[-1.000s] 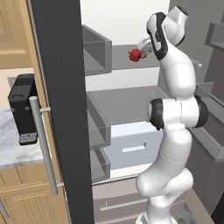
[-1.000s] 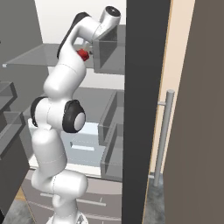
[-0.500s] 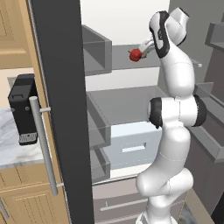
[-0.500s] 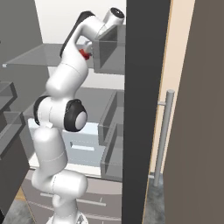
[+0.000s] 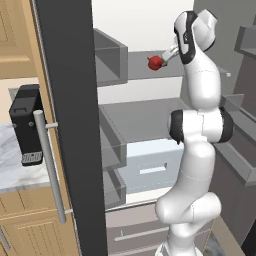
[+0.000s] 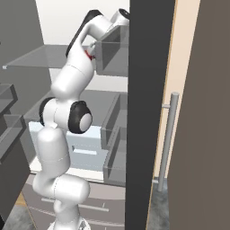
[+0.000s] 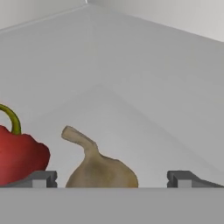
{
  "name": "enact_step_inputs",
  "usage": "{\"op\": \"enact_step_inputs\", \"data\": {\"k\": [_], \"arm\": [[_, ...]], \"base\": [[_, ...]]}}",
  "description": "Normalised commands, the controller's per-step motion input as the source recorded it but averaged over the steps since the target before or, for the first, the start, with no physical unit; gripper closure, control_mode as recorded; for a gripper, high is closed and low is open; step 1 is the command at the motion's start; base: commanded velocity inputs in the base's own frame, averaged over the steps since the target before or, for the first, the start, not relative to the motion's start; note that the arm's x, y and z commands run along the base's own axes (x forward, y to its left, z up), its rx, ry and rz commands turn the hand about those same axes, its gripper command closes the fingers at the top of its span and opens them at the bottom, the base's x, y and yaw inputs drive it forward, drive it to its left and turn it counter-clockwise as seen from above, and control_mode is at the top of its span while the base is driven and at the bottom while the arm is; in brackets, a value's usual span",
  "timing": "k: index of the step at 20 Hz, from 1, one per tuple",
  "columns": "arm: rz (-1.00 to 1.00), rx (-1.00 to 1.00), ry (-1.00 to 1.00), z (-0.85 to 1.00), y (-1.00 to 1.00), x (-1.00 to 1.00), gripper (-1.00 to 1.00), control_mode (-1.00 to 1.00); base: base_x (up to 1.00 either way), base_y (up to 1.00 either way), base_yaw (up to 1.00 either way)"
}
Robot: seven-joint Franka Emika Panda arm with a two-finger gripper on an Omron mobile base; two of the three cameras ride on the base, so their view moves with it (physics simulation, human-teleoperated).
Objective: Retrieve the bottle and the shaker from the cabinet and place them next to the mixing bowl on the counter. Then add garlic from the fridge to the mixing bowl.
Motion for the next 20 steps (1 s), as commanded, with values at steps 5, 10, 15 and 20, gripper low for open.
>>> {"op": "enact_step_inputs", "data": {"k": [5,10,15,20], "arm": [[0.01,0.00,0.00,-0.05,0.01,0.00,-1.00,-1.00],[0.00,0.00,0.00,-0.18,0.15,0.00,-1.00,-1.00],[0.00,0.00,0.00,-0.08,0.13,0.00,-1.00,-1.00],[0.00,0.00,0.00,0.00,0.00,0.00,-1.00,-1.00]], "base": [[0.00,0.00,0.00],[0.00,0.00,0.00],[0.00,0.00,0.00],[0.00,0.00,0.00]]}}
